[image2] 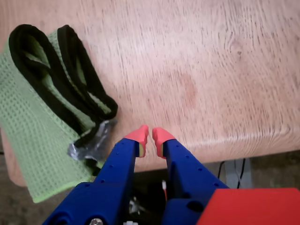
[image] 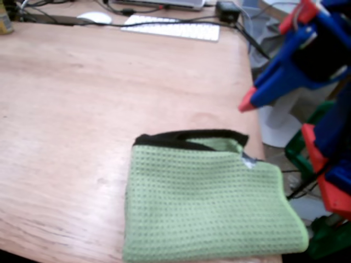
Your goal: Clean the table
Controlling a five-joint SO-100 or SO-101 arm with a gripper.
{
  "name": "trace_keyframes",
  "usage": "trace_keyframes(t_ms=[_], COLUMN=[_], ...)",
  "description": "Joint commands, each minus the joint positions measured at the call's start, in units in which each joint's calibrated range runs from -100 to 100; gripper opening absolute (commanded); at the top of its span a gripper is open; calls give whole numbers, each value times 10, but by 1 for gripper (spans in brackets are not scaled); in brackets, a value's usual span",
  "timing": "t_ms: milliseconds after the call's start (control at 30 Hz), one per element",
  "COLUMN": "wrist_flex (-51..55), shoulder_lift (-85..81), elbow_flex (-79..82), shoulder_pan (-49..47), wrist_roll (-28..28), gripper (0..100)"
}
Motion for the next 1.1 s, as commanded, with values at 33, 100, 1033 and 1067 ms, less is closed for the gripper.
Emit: trace_keyframes(t_ms=[33,100,1033,1067], wrist_flex=[-26,-56,13,13], shoulder_lift=[-6,-6,-251,-251], elbow_flex=[59,119,178,178], shoulder_pan=[15,15,0,0], wrist_roll=[-1,-2,1,1], gripper=[4,4,4,4])
